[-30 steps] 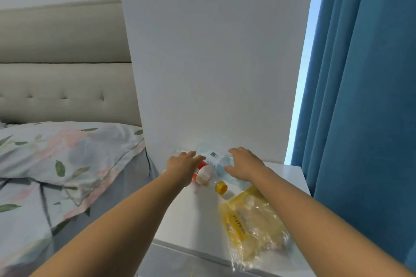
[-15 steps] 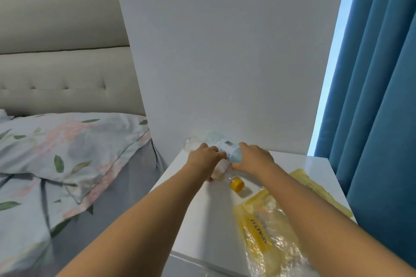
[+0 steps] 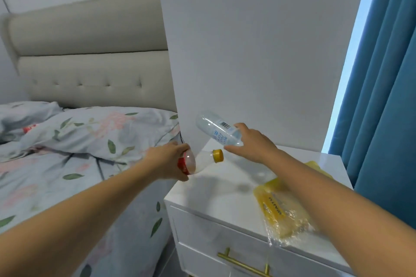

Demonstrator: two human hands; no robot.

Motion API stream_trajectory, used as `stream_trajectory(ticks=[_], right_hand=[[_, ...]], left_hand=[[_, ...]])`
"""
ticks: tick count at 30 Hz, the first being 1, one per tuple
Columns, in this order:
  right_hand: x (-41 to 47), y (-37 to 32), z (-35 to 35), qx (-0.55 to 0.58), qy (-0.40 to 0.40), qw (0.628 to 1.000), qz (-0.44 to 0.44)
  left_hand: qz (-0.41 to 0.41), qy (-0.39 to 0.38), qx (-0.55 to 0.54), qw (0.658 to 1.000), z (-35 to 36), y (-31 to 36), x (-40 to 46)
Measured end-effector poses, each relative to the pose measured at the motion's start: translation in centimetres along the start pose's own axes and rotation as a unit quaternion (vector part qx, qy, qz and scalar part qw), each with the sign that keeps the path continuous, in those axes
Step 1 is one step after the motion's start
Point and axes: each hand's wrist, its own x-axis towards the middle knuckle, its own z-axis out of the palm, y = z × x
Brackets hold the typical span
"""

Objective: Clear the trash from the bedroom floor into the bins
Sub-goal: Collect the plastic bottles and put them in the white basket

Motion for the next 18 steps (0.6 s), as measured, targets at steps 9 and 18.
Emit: stream_trajectory(ticks=[9, 18], right_hand=[[-7.7, -14.0, 2.6, 0.102, -0.081, 0.984, -0.121], [-21.3, -31.5, 10.2, 0.14, -0.188, 0.955, -0.181]], left_hand=[[-0.101, 0.001, 0.01, 0.995, -2.6, -13.7, -19.6], [-0.26, -0.02, 0.032, 0.965, -3.5, -23.8, -49.6]])
